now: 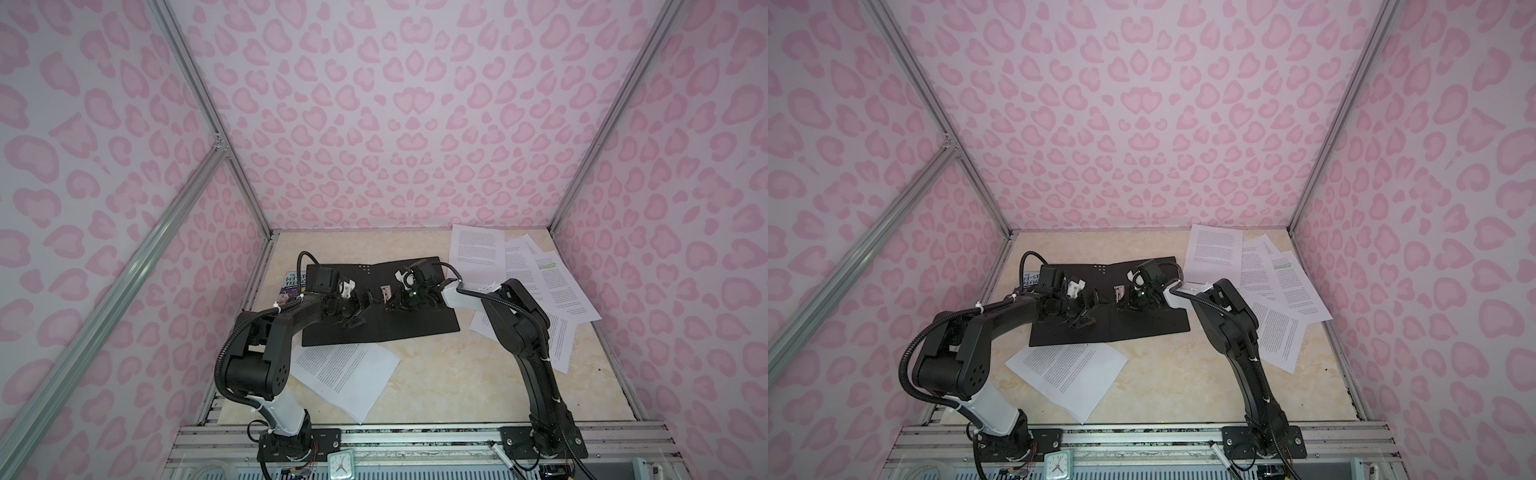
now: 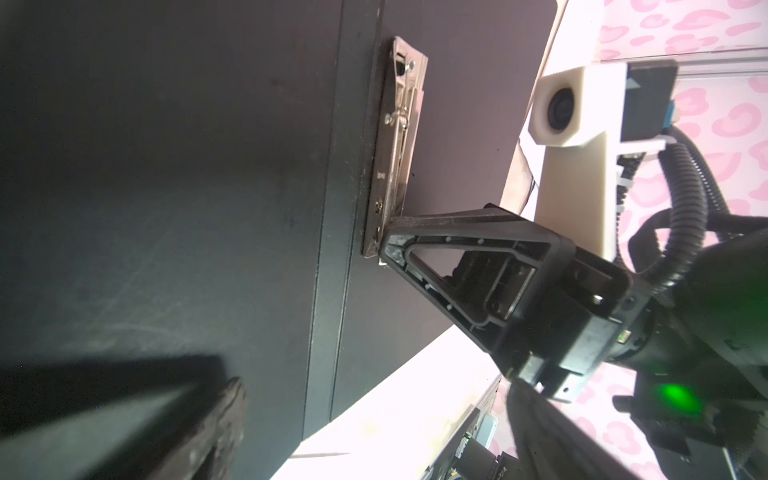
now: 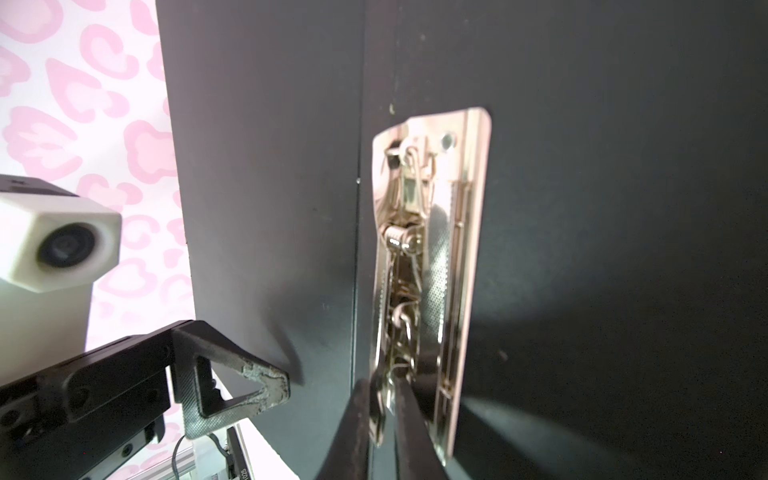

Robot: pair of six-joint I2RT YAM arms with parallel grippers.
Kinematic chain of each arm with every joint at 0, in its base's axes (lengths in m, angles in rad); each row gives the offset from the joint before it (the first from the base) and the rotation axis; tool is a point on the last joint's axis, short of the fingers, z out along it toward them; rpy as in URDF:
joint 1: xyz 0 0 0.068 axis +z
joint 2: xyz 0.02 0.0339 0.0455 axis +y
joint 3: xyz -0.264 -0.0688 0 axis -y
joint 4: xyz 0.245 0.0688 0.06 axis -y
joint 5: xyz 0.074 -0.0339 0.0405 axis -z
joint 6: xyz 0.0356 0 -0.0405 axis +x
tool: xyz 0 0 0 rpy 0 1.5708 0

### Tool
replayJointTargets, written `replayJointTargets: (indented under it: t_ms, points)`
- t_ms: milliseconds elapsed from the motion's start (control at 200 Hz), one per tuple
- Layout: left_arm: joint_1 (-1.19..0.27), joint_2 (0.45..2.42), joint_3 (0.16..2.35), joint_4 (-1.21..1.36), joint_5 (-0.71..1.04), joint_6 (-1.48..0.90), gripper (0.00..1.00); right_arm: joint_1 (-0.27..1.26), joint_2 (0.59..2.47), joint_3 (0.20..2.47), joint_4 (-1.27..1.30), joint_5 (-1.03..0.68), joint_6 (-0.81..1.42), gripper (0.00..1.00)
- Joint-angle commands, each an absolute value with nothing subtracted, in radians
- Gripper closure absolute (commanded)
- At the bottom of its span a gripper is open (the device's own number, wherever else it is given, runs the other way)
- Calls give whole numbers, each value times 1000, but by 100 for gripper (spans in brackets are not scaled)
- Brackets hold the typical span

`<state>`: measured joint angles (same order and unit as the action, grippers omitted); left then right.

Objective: Put the files into the folder
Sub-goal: 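Pry the clip lever open with the left gripper while the right gripper steadies the clip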

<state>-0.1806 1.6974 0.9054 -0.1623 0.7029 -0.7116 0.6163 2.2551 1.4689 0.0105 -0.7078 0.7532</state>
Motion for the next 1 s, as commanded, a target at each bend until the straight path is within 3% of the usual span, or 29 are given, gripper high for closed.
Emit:
replayJointTargets:
  t_ms: [0,525,995]
  points:
    - [-181,1706,914,-146,715,-707,2,618,2270,1457,12,-707,762,86]
    - [-210,1772,963,-104,736,-749,2,618,2284,1433,81,-747,795,86]
    - [-249,1870,999,-42,746,-809,1,604,2286,1406,81,-724,781,100]
